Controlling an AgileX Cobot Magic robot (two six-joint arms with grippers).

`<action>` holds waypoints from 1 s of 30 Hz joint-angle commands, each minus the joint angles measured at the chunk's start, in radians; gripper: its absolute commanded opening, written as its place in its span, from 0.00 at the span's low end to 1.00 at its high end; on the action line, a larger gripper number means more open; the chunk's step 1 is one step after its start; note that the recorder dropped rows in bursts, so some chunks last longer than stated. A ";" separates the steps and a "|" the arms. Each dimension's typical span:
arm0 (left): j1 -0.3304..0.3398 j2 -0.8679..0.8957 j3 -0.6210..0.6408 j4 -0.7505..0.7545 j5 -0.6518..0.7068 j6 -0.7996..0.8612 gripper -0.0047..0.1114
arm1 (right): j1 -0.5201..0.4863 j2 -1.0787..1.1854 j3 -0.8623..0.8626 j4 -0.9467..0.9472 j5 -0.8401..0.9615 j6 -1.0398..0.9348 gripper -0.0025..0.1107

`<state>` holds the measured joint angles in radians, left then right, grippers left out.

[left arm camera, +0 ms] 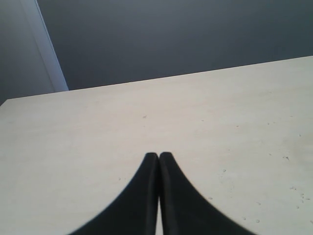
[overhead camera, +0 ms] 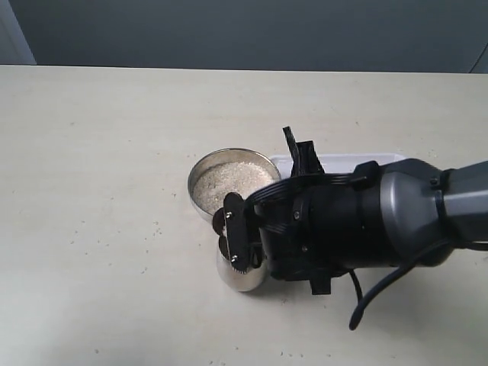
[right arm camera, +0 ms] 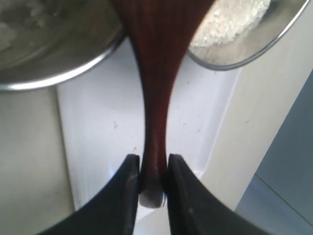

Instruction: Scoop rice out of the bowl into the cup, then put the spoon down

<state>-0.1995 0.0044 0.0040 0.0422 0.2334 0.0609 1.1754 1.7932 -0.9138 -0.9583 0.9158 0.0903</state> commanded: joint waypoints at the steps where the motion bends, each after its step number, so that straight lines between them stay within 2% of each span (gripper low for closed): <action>1: -0.004 -0.004 -0.004 0.001 -0.001 -0.007 0.04 | 0.001 -0.012 0.020 -0.030 -0.013 0.019 0.01; 3: -0.004 -0.004 -0.004 0.001 -0.001 -0.007 0.04 | 0.001 -0.012 0.042 -0.061 -0.015 0.053 0.01; 8: -0.004 -0.004 -0.004 0.001 -0.001 -0.007 0.04 | 0.079 -0.031 0.102 -0.253 -0.017 0.241 0.01; 12: -0.004 -0.004 -0.004 0.001 -0.001 -0.007 0.04 | 0.121 -0.032 0.149 -0.271 -0.007 0.335 0.01; 20: -0.004 -0.004 -0.004 0.001 -0.001 -0.007 0.04 | 0.121 -0.032 0.203 -0.359 -0.056 0.515 0.01; 23: -0.004 -0.004 -0.004 0.001 -0.001 -0.007 0.04 | 0.115 -0.031 0.203 -0.434 -0.046 0.584 0.01; 26: -0.004 -0.004 -0.004 0.001 -0.001 -0.007 0.04 | 0.093 0.022 0.205 -0.445 0.044 0.602 0.01; 30: -0.004 -0.004 -0.004 0.001 -0.001 -0.007 0.04 | 0.093 0.058 0.210 -0.517 0.024 0.656 0.01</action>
<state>-0.1995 0.0044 0.0040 0.0422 0.2334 0.0609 1.2726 1.8411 -0.7100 -1.4223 0.9411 0.7020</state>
